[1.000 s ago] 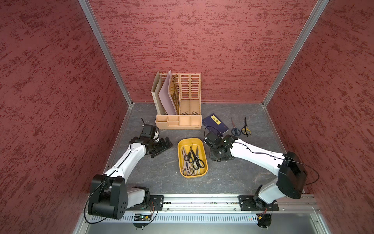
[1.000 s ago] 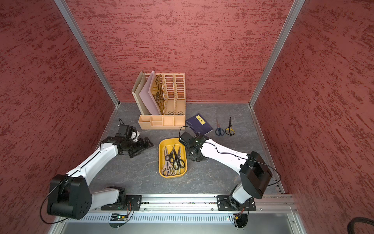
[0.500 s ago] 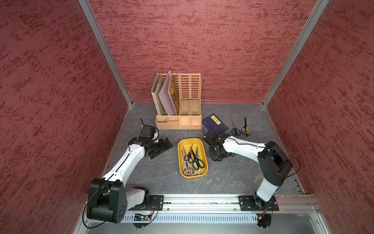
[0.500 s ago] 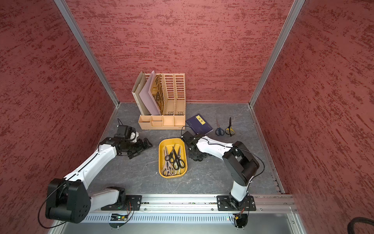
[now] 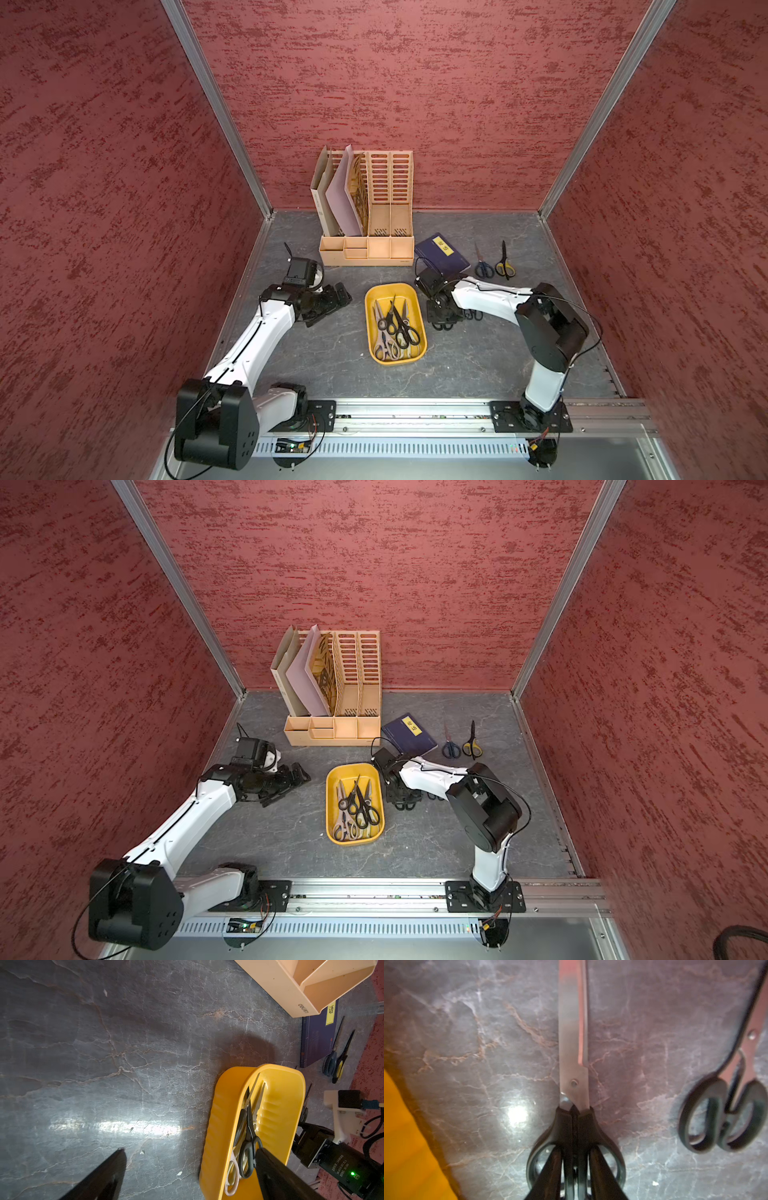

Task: Take the scissors out of the storage box
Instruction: Place the scissors at the center of the board, then pick up the scissors from the storage box.

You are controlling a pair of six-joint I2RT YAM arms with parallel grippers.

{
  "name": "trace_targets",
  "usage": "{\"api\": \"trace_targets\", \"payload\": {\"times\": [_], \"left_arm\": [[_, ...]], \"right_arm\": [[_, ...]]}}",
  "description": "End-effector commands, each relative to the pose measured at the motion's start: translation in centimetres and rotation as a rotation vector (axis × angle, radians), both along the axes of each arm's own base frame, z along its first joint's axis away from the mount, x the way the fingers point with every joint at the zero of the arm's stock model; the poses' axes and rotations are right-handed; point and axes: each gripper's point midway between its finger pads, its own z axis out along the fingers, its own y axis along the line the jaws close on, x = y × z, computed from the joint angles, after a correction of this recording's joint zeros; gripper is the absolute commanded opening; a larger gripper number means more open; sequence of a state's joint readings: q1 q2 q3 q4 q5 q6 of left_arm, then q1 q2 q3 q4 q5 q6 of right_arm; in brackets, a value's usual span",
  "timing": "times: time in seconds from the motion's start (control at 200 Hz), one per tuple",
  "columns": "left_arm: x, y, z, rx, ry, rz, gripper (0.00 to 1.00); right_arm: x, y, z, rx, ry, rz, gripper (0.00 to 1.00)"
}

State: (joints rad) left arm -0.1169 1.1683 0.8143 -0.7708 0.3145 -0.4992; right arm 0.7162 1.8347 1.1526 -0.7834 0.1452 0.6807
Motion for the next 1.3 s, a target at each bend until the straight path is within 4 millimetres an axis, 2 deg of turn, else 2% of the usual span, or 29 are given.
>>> {"api": "trace_targets", "payload": {"times": [0.0,0.115,0.26,0.406,0.546,0.726,0.922,1.052,1.292], "left_arm": [[-0.4,0.4,-0.3,0.008,0.008,0.014,1.00],[-0.3,0.4,-0.3,0.008,0.004,0.011,1.00],[-0.1,0.2,-0.3,0.002,0.000,0.004,1.00],[0.4,0.0,-0.6,-0.007,-0.003,0.000,1.00],[0.8,-0.3,-1.1,-0.020,0.004,-0.006,1.00],[1.2,-0.5,-1.4,-0.030,0.003,-0.014,1.00],[1.3,-0.6,-1.5,-0.036,0.008,-0.027,1.00],[1.1,-0.5,-1.5,-0.034,0.008,-0.029,1.00],[0.6,-0.4,-1.4,-0.026,0.012,-0.031,1.00]], "right_arm": [[0.5,0.4,-0.1,0.011,0.005,0.006,0.32],[0.8,0.3,1.4,0.005,-0.017,0.002,0.37],[1.1,0.7,5.3,0.055,-0.058,-0.014,0.39],[0.5,2.8,9.3,0.209,-0.086,-0.015,0.40],[-1.5,6.0,11.2,0.322,-0.063,0.043,0.37],[-4.5,10.0,10.7,0.319,-0.022,0.167,0.38],[-5.7,12.7,9.0,0.308,0.013,0.251,0.42],[-6.2,13.1,7.4,0.262,0.041,0.271,0.42],[-6.4,12.0,5.5,0.196,0.068,0.258,0.41]]}}
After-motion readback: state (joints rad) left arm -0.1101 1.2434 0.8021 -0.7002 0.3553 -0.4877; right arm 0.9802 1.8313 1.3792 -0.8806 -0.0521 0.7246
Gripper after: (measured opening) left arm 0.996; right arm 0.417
